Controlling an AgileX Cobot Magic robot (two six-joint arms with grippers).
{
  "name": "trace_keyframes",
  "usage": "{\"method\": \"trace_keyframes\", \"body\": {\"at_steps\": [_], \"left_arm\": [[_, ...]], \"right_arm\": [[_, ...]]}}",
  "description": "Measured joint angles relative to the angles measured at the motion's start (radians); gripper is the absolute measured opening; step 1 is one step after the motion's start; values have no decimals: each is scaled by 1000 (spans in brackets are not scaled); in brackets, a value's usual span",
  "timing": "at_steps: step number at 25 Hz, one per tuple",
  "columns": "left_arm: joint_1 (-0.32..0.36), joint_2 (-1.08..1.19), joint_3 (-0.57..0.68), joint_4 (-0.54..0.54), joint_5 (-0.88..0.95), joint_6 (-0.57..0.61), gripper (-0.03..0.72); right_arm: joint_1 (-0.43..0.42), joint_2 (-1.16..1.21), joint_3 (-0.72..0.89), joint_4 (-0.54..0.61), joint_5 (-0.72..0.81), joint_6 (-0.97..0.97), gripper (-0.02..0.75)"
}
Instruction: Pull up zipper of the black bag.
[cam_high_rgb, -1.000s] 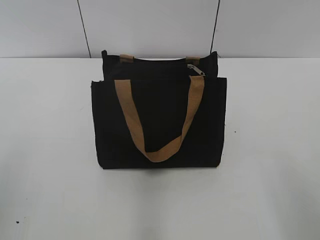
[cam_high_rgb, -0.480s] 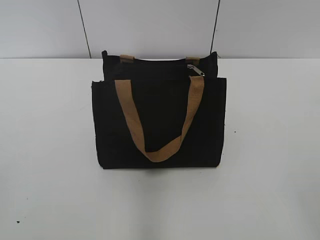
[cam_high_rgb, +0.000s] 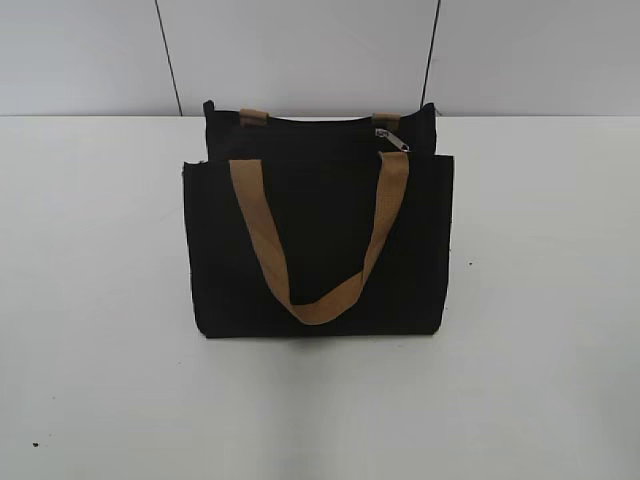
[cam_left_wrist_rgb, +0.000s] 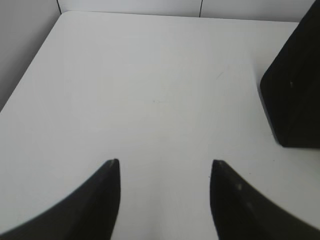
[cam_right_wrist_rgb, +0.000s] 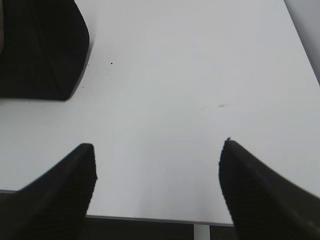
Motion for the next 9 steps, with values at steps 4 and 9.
{"method": "trace_keyframes", "body": {"at_steps": [4, 9], "left_arm": [[0, 0, 0, 0, 0, 0, 438], [0, 0, 0, 0, 0, 0, 438]], "right_arm": [[0, 0, 0, 0, 0, 0, 585], [0, 0, 0, 0, 0, 0, 584]]}}
